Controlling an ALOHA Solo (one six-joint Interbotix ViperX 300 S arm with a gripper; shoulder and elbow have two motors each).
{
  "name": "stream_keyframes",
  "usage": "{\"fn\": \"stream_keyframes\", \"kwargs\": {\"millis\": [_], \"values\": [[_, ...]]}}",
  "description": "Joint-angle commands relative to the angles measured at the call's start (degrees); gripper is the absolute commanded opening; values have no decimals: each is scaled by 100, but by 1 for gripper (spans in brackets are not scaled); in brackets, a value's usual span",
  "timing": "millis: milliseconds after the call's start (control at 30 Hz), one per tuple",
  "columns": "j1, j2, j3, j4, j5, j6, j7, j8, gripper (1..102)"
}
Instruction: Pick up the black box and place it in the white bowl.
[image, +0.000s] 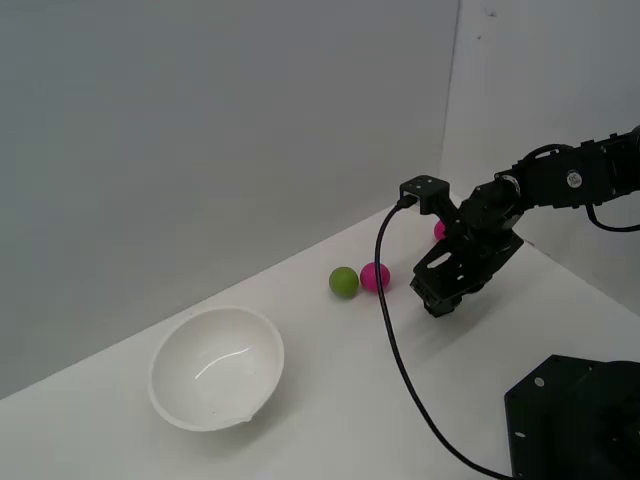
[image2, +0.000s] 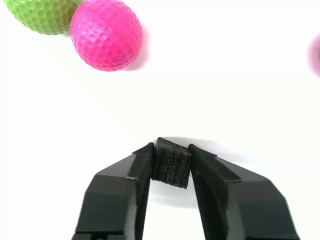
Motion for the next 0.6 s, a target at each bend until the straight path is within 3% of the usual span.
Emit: {"fn": "stream_keyframes", "kwargs": {"millis": [0, 67, 567], "values": [[79, 79, 132, 9, 9, -114, 26, 18, 18], [70, 123, 176, 9, 9, -114, 26, 18, 3], [70, 624, 668, -105, -123, -18, 334, 18, 3]]}}
